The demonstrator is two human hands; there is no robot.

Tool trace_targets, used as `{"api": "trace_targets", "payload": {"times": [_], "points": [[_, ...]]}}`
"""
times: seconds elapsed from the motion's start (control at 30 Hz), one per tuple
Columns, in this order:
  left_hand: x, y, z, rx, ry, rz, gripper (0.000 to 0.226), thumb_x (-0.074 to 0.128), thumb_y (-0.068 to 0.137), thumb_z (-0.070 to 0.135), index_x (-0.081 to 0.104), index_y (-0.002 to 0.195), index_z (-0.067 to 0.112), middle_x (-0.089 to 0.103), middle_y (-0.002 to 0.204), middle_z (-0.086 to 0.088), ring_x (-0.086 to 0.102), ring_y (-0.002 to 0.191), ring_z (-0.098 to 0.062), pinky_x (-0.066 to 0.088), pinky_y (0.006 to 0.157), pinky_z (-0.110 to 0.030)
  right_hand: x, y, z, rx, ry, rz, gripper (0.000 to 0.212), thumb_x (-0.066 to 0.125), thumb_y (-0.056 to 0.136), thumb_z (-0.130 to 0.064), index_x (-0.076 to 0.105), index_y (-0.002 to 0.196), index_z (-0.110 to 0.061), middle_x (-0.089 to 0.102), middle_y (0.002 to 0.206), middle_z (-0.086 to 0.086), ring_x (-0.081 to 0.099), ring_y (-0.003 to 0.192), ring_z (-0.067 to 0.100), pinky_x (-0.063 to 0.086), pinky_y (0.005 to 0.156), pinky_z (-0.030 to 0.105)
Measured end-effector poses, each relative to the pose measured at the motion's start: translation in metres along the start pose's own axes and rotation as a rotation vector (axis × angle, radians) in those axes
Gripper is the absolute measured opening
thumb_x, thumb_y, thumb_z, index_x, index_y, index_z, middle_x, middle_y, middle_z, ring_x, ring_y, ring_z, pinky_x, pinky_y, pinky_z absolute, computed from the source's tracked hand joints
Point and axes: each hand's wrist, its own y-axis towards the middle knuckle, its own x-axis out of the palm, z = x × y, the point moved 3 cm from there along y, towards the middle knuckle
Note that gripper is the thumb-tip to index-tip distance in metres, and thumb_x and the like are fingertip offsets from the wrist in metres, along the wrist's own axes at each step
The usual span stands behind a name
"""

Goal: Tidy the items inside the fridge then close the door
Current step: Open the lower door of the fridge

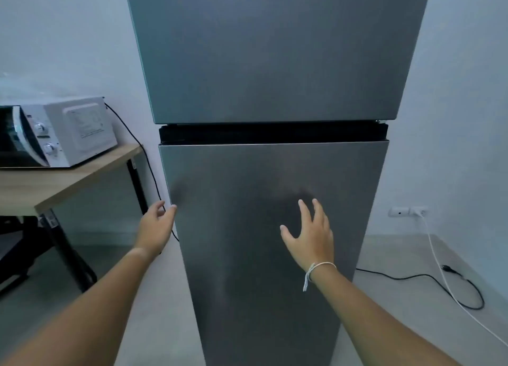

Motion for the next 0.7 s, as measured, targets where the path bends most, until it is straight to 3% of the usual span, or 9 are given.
{"api": "trace_targets", "payload": {"times": [0.17,0.3,0.5,0.6,0.7], "points": [[0.001,0.01,-0.004,-0.04,-0.097,0.004,0.048,0.046,0.093,0.035,0.045,0.137,0.013,0.05,0.138,-0.011,0.049,0.125,-0.029,0.039,0.108,-0.051,0.007,0.006,0.001,0.03,-0.023,0.0,0.07,0.051,0.087,-0.046,0.022,0.147,-0.025,0.01,0.158,0.004,0.017,0.144,0.026,0.026,0.113,0.04],[0.001,0.01,-0.003,-0.046,-0.097,0.008,0.047,0.043,0.094,0.036,0.045,0.136,0.015,0.049,0.138,-0.008,0.047,0.125,-0.03,0.045,0.1,-0.046,0.008,0.009,-0.001,0.033,-0.035,0.0,0.068,0.05,0.088,-0.045,0.022,0.147,-0.025,0.012,0.158,0.003,0.019,0.143,0.026,0.027,0.112,0.039],[-0.004,0.009,-0.002,-0.028,-0.076,0.028,0.047,0.042,0.095,0.033,0.044,0.137,0.014,0.049,0.139,-0.008,0.048,0.122,-0.027,0.043,0.103,-0.05,0.002,0.012,-0.002,0.009,-0.04,0.11,0.059,0.049,0.089,-0.034,0.032,0.143,-0.021,0.039,0.138,0.004,0.044,0.118,0.025,0.037,0.098,0.036],[-0.005,0.008,0.0,-0.045,-0.071,0.022,0.047,0.042,0.094,0.035,0.044,0.138,0.016,0.049,0.138,-0.007,0.049,0.115,-0.026,0.047,0.096,-0.044,0.0,0.017,-0.002,0.015,-0.073,0.096,0.064,0.049,0.088,-0.034,0.025,0.146,-0.022,0.034,0.142,0.005,0.043,0.119,0.027,0.038,0.097,0.036],[-0.001,0.01,0.001,-0.056,-0.095,-0.001,0.046,0.042,0.094,0.037,0.046,0.135,0.017,0.049,0.138,-0.011,0.048,0.125,-0.032,0.042,0.105,-0.049,0.001,0.02,-0.001,0.023,-0.061,0.062,0.068,0.049,0.088,-0.035,0.019,0.148,-0.024,0.02,0.153,0.005,0.036,0.13,0.028,0.037,0.102,0.038]]}}
